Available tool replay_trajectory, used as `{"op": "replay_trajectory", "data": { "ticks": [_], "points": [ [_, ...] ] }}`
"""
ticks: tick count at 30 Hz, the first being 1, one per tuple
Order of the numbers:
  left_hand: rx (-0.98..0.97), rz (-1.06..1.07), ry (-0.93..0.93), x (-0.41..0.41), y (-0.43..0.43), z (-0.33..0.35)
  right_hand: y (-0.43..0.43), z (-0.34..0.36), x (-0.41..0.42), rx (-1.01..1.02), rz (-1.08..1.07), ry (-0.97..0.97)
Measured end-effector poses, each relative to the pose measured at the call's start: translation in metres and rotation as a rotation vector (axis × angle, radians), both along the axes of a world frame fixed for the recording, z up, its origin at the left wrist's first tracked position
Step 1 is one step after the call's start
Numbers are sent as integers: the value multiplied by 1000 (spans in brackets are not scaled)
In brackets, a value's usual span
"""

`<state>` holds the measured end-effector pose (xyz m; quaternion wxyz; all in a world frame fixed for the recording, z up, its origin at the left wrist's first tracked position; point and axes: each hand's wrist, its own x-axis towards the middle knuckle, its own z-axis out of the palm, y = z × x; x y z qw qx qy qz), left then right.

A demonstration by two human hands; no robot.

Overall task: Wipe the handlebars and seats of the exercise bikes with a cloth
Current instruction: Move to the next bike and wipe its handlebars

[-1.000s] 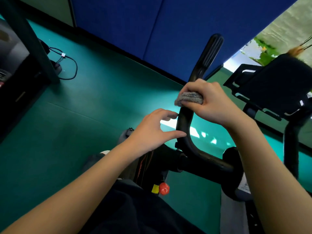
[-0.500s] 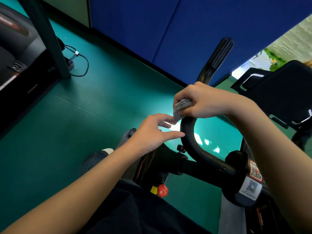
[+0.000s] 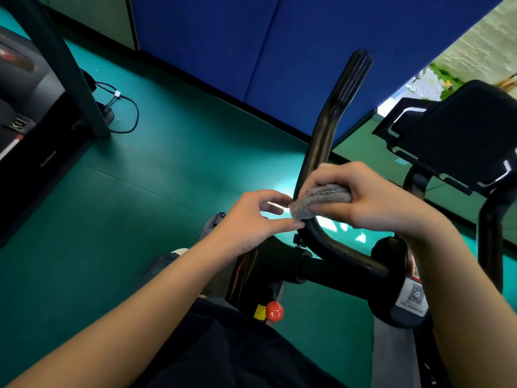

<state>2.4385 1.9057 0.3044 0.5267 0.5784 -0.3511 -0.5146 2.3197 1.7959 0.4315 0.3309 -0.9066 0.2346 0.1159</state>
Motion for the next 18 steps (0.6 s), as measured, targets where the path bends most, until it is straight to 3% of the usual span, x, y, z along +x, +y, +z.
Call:
{"op": "replay_trajectory", "data": {
  "ticks": [3,5,7,11,18],
  "points": [
    [33,8,-47,3,-1,1,8,-5,-18,111,-410,-338],
    [21,-7,-130,5,-3,3,15,-20,-19,-31,-729,-540],
    [-5,-31,-201,8,-5,4,23,-38,-15,-156,-911,-565],
    [-20,-61,-270,11,-9,7,47,-63,-22,-234,-936,-432],
    [-19,-148,-420,20,-16,18,37,-44,-41,-78,-824,-252]
  ]
}}
